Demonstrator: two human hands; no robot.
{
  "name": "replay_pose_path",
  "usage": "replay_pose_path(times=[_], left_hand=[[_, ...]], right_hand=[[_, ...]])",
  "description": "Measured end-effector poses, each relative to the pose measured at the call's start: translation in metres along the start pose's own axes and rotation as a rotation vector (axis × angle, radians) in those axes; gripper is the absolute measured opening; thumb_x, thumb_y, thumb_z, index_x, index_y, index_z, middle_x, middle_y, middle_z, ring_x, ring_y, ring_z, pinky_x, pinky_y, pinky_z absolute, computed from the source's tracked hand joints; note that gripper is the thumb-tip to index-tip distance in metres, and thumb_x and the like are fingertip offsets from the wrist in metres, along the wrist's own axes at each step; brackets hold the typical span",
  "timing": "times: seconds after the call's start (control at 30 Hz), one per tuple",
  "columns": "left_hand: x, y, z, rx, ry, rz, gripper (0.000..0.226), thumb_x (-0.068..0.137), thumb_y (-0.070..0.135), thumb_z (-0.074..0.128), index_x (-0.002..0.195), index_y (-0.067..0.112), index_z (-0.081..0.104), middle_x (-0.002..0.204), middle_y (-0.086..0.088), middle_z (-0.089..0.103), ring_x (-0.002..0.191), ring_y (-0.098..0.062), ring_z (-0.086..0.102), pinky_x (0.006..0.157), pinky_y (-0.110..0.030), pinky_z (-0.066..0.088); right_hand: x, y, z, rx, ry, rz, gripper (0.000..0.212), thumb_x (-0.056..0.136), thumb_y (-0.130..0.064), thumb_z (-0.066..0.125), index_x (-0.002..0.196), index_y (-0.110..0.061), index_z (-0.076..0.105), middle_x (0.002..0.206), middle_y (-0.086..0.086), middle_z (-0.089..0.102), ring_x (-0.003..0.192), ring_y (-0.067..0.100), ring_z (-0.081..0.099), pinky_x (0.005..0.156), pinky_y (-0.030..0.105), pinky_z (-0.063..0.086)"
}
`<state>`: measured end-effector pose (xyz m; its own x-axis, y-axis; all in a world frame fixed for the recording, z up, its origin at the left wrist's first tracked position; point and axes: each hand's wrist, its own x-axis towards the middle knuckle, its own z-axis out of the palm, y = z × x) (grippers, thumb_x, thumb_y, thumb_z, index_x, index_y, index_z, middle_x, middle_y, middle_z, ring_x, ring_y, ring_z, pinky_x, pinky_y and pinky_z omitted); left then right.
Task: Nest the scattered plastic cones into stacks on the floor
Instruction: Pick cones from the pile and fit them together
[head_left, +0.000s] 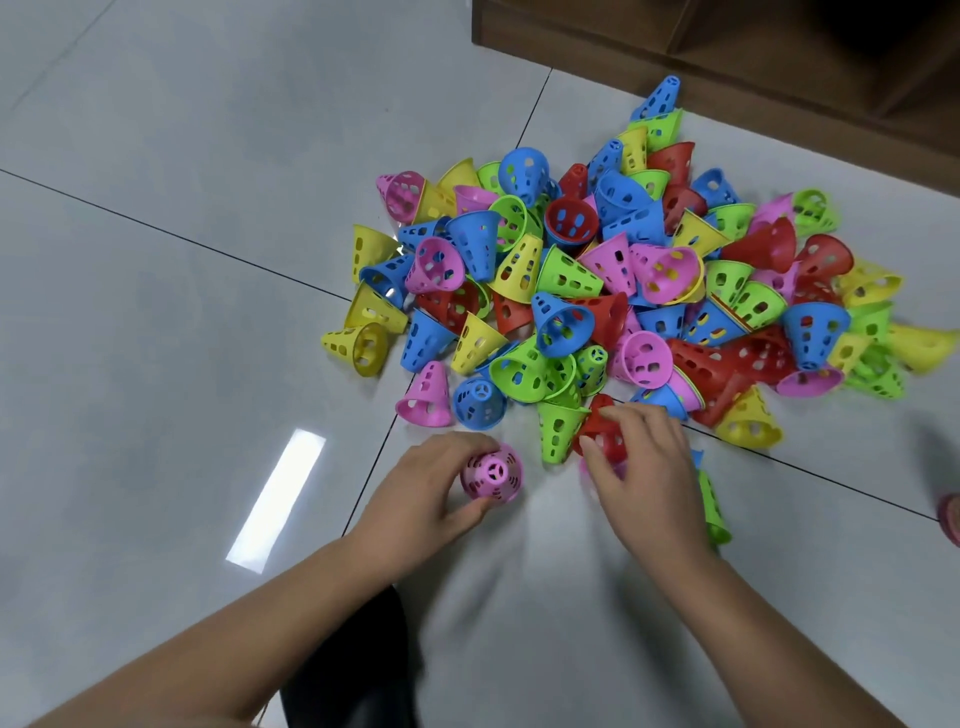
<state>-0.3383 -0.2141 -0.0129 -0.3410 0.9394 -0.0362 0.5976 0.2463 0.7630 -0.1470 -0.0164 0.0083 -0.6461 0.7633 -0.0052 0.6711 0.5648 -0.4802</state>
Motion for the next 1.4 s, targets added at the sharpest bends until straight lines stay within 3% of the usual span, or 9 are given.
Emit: replay_pose_path(times=[0.2, 0.33, 0.5, 0.6, 0.83, 1.03, 1.17, 1.3, 1.4], left_hand=[[0.001, -0.035, -0.032, 0.094, -0.025, 0.032, 0.057, 0.091, 0.028, 0.077, 0.145, 0.028, 0.057, 0.141, 0.011, 0.058, 0.132, -0.013, 0.055, 0.109, -0.035, 0.047], [0.013, -0.060, -0.064, 0.196, 0.116, -0.050, 0.046, 0.092, 0.037, 0.069, 0.136, 0.025, 0.061, 0.132, 0.007, 0.061, 0.123, -0.018, 0.057, 0.104, -0.032, 0.047], [0.026, -0.093, -0.086, 0.299, 0.299, -0.201, 0.065, 0.086, 0.016, 0.085, 0.144, 0.021, 0.057, 0.144, -0.002, 0.053, 0.133, -0.028, 0.050, 0.111, -0.043, 0.045], [0.033, -0.108, -0.088, 0.315, 0.278, -0.276, 0.078, 0.086, 0.022, 0.085, 0.153, 0.023, 0.046, 0.154, -0.003, 0.049, 0.140, -0.028, 0.046, 0.116, -0.048, 0.042], [0.030, -0.131, -0.079, 0.447, 0.197, -0.317, 0.072, 0.085, 0.034, 0.087, 0.148, 0.026, 0.052, 0.143, -0.004, 0.053, 0.124, -0.032, 0.053, 0.098, -0.049, 0.049], [0.017, -0.130, -0.071, 0.447, 0.161, -0.293, 0.055, 0.083, 0.049, 0.088, 0.126, 0.022, 0.068, 0.125, -0.005, 0.062, 0.107, -0.030, 0.060, 0.087, -0.047, 0.052], [0.007, -0.106, -0.072, 0.352, 0.166, -0.302, 0.050, 0.082, 0.046, 0.090, 0.121, 0.023, 0.069, 0.105, 0.003, 0.073, 0.087, -0.026, 0.069, 0.077, -0.042, 0.055], [-0.006, -0.078, -0.069, 0.337, 0.191, -0.205, 0.048, 0.081, 0.046, 0.091, 0.120, 0.024, 0.073, 0.102, 0.009, 0.075, 0.085, -0.019, 0.069, 0.076, -0.040, 0.054], [-0.013, -0.060, -0.068, 0.265, 0.184, -0.192, 0.058, 0.080, 0.065, 0.084, 0.124, 0.029, 0.072, 0.101, 0.016, 0.069, 0.086, -0.008, 0.064, 0.078, -0.033, 0.050]], right_hand=[[0.012, 0.008, 0.013, -0.091, -0.112, 0.176, 0.049, 0.098, -0.060, 0.061, 0.128, -0.023, 0.062, 0.117, 0.003, 0.058, 0.113, 0.030, 0.057, 0.091, 0.044, 0.053], [0.023, 0.006, 0.022, -0.145, -0.193, 0.248, 0.056, 0.093, -0.068, 0.059, 0.128, -0.025, 0.056, 0.117, 0.007, 0.058, 0.109, 0.035, 0.061, 0.084, 0.044, 0.054], [0.030, -0.001, 0.027, -0.102, -0.253, 0.334, 0.058, 0.087, -0.063, 0.068, 0.128, -0.026, 0.051, 0.119, 0.008, 0.059, 0.106, 0.038, 0.064, 0.081, 0.044, 0.056], [0.031, -0.003, 0.027, 0.045, -0.230, 0.393, 0.061, 0.080, -0.057, 0.077, 0.127, -0.030, 0.051, 0.118, 0.003, 0.065, 0.106, 0.032, 0.065, 0.083, 0.044, 0.057], [0.025, -0.002, 0.008, 0.383, -0.068, 0.558, 0.072, 0.075, -0.044, 0.083, 0.139, -0.032, 0.052, 0.105, -0.012, 0.066, 0.100, 0.018, 0.069, 0.088, 0.039, 0.056], [0.010, -0.018, -0.008, 0.657, 0.028, 0.526, 0.067, 0.086, -0.024, 0.086, 0.143, -0.032, 0.052, 0.114, -0.005, 0.067, 0.084, -0.005, 0.068, 0.082, 0.028, 0.057], [-0.004, -0.044, -0.013, 0.806, 0.012, 0.374, 0.067, 0.091, -0.016, 0.082, 0.147, -0.033, 0.051, 0.118, -0.007, 0.068, 0.103, 0.010, 0.071, 0.091, 0.029, 0.058], [-0.019, -0.069, -0.001, 0.758, -0.097, 0.196, 0.076, 0.087, -0.027, 0.083, 0.152, -0.038, 0.046, 0.122, -0.018, 0.059, 0.114, 0.012, 0.064, 0.097, 0.027, 0.054], [-0.022, -0.079, 0.006, 0.575, -0.157, 0.097, 0.076, 0.085, -0.026, 0.083, 0.152, -0.037, 0.048, 0.123, -0.019, 0.052, 0.115, 0.004, 0.058, 0.099, 0.016, 0.048]])
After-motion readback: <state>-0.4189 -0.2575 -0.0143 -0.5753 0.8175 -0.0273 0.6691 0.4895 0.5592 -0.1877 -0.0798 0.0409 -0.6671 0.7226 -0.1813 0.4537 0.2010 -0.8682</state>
